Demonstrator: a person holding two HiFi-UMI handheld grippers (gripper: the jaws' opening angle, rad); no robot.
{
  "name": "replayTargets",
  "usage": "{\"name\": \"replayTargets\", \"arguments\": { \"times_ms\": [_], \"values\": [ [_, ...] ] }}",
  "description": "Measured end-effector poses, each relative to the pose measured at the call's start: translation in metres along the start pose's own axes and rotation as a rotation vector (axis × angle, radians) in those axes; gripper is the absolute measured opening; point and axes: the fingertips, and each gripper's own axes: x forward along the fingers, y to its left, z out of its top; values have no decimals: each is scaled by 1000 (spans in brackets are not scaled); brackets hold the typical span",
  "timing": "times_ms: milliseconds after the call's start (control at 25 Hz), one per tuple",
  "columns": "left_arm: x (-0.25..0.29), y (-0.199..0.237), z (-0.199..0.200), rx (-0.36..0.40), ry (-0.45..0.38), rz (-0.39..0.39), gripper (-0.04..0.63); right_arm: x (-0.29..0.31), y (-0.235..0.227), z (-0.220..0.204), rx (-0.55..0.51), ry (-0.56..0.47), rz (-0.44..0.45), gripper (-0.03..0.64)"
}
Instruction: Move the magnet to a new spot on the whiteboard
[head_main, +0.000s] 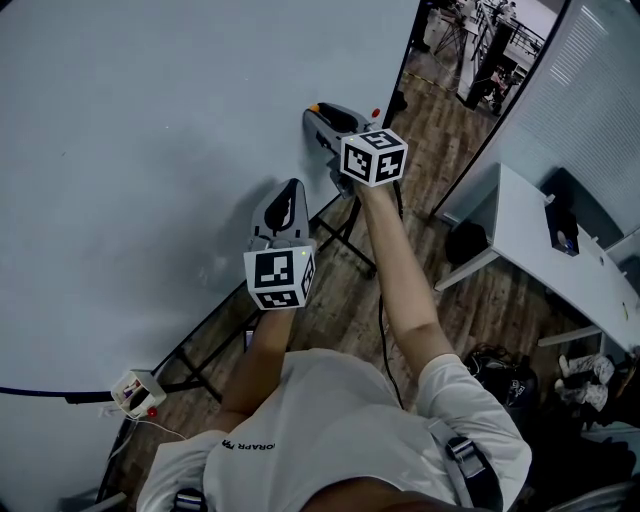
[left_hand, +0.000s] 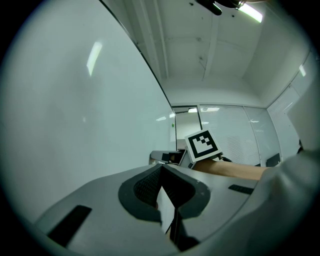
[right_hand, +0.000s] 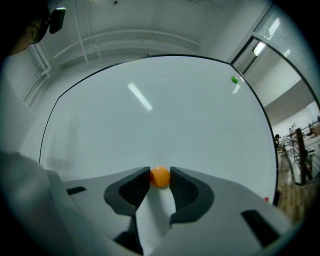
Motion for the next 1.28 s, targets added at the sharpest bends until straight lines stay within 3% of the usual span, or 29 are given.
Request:
{"name": "replayTargets", "arguments": {
  "times_ms": [800, 1280],
  "values": [
    [-3, -5, 12, -7, -21, -13, 3, -1, 4, 2, 19, 28, -10, 132],
    [-4, -8, 10, -8, -20, -36, 3, -35, 7, 15, -26, -42, -68, 132]
  ]
}}
